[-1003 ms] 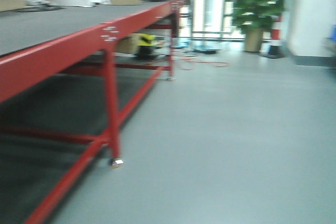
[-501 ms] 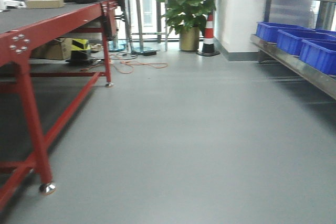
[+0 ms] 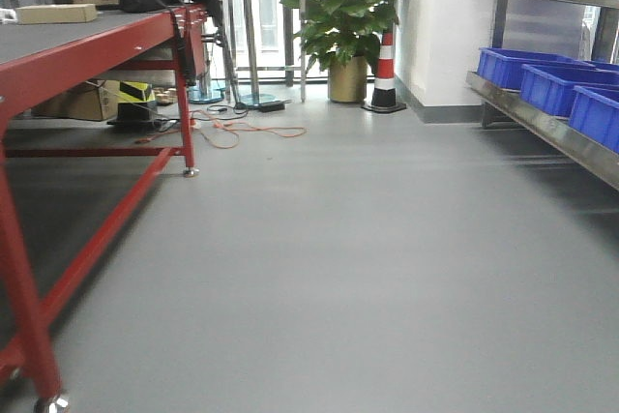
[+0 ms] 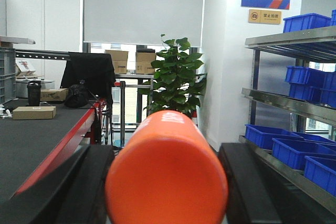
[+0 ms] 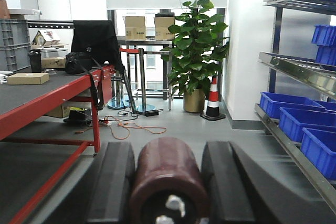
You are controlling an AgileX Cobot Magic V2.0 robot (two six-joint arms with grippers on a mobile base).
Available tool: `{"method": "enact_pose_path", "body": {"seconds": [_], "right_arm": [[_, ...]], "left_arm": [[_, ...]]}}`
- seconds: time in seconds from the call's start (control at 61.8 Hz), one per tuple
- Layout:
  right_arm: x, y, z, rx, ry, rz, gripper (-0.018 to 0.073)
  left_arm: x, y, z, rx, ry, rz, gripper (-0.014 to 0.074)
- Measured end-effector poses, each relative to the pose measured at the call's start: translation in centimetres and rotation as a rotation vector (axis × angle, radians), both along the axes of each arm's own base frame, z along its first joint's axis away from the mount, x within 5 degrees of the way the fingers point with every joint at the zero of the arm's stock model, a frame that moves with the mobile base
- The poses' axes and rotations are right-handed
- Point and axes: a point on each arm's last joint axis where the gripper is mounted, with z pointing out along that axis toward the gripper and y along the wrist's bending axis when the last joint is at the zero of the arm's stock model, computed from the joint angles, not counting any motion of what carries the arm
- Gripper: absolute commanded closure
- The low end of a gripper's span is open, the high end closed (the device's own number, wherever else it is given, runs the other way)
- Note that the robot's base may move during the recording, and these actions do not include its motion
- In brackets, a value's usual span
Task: Place cylindrical capacitor in blue bin on shelf
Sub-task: 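Drive the base away from the table to the shelf of blue bins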
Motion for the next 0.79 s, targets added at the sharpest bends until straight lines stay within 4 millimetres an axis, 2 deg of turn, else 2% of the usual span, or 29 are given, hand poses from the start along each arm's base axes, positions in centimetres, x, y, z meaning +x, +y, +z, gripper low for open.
{"method": "enact_pose_path", "body": {"seconds": [0.792], "right_arm": [[0.0,0.0,0.0,0.0,0.0,0.0,0.0721]], "left_arm": [[-0.06,0.01,0.01,0.0,-0.002,0.0,0.0707]]}}
